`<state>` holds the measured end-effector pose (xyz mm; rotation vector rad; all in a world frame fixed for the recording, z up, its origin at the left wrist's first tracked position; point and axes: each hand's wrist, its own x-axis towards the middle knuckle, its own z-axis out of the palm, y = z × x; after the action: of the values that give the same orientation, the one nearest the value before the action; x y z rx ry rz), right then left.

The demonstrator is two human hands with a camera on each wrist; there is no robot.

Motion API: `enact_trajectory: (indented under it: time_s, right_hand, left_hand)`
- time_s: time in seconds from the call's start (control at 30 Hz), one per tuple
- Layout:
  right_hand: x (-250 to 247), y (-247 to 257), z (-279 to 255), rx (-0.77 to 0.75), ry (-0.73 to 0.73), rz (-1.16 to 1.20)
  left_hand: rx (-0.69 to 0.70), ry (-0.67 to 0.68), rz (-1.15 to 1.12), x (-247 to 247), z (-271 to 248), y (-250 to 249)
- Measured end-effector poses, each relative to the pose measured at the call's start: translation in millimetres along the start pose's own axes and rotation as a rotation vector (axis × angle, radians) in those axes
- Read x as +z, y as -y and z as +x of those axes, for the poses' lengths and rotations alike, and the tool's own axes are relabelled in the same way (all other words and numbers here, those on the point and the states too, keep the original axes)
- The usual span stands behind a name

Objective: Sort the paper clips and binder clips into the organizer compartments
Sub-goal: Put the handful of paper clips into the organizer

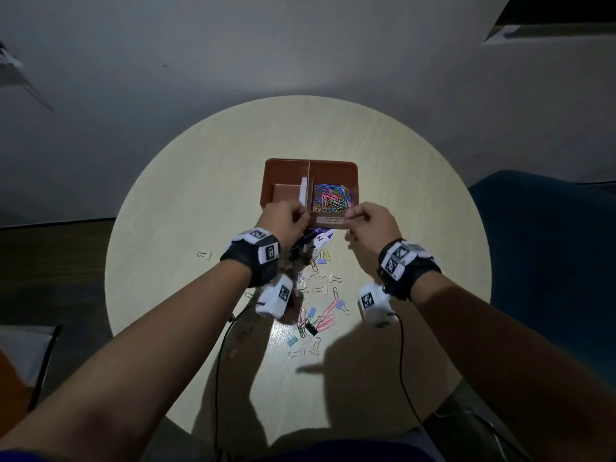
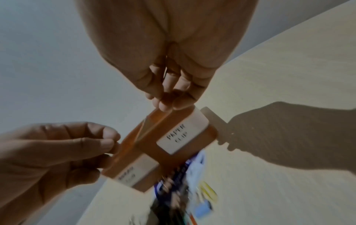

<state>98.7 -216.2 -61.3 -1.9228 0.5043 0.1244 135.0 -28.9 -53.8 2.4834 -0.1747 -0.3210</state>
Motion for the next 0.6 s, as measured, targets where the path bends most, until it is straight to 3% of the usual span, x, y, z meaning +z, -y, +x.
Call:
enact_trajectory:
  time_s: [0.23,0.6]
  right_hand:
    - [10,-72,-53,-0.012,0.247,-0.439]
    - [36,-97,-57,0.091,0.193,-0.660]
  left_hand:
    - [-0.064,0.259,0.120,29,-66,69]
    - [-0.083,0.256,0.174,47,-122,108]
